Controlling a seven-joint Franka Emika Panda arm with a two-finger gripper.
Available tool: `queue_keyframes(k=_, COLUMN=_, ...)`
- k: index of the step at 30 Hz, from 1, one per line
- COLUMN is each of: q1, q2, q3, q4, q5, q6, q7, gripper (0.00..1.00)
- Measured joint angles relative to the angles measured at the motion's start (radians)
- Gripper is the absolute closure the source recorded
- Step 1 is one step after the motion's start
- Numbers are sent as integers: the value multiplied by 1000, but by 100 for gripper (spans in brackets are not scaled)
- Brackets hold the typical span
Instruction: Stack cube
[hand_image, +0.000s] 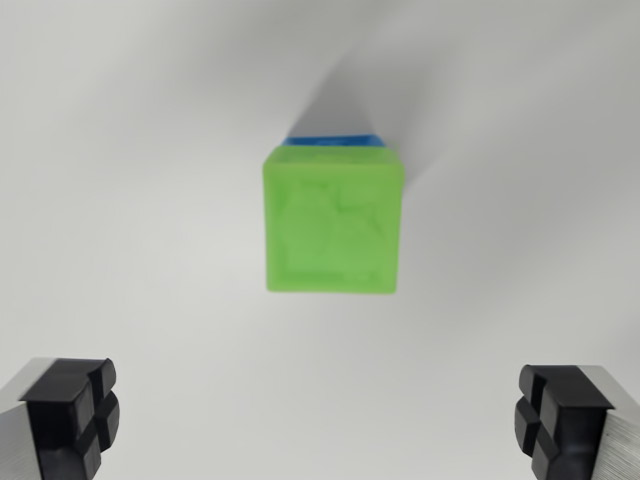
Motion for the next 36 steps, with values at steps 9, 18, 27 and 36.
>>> queue_keyframes(k=9, q1=0, q2=-53, q3=0, q4=33, q5=0, q6=-85, q7=1, gripper=0)
queue_keyframes(k=18, q1=0, q2=-93, q3=0, q4=75, q5=-1, q6=-168, q7=2, gripper=0)
queue_keyframes(k=27, q1=0, q2=-122, q3=0, q4=122, q5=-1, q6=-244, q7=3, gripper=0)
queue_keyframes(k=36, q1=0, q2=-140, q3=0, q4=165, q5=-1, q6=-304, q7=3, gripper=0)
